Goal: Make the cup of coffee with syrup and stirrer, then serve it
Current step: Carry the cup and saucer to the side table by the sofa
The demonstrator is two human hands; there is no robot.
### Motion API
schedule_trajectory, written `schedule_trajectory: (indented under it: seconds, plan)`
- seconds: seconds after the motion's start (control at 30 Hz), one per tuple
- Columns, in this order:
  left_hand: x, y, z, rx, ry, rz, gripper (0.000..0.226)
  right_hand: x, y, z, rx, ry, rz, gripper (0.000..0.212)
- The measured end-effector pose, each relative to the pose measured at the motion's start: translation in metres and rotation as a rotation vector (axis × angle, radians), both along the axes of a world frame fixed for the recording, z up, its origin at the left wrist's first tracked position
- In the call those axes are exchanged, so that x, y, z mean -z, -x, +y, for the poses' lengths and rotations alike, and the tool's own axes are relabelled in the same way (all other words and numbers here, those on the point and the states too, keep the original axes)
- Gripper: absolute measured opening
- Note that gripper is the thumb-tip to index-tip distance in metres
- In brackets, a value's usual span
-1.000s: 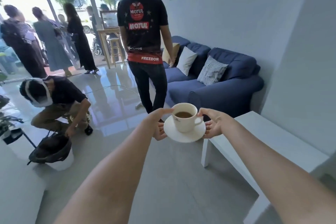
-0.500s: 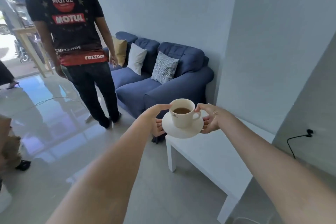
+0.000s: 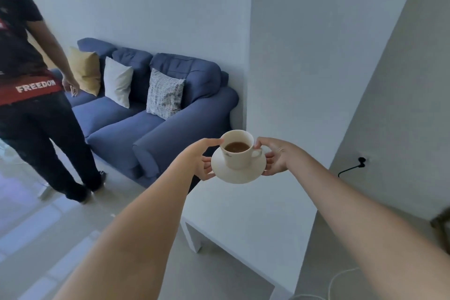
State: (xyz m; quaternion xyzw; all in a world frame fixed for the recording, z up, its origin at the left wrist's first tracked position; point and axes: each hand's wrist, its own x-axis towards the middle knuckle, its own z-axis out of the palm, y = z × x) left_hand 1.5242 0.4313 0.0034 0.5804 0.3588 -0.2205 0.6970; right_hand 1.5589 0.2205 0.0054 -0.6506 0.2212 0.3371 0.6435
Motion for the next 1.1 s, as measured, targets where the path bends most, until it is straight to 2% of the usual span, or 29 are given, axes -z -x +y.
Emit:
schedule_trajectory:
  seconds: [0.2, 0.53, 0.77, 0.93, 1.1]
  plan:
    - [0.013, -0.084, -0.014, 0.193, -0.003, 0.019, 0.080, 0.017, -0.053, -0.021, 0.156, -0.038, 0.023, 0.055]
    - [0.053, -0.184, -0.029, 0.457, -0.025, 0.060, 0.078, 0.063, -0.100, -0.037, 0.426, -0.111, 0.059, 0.031]
    - [0.111, -0.210, -0.044, 0.482, -0.001, 0.110, 0.078, 0.119, -0.112, -0.046, 0.543, -0.141, 0.093, 0.022]
    - [0.159, -0.221, -0.052, 0.450, 0.023, 0.134, 0.073, 0.166, -0.124, -0.052, 0.514, -0.113, 0.122, 0.013]
    - [0.219, -0.230, -0.056, 0.430, 0.049, 0.186, 0.069, 0.227, -0.139, -0.059, 0.474, -0.088, 0.173, 0.016]
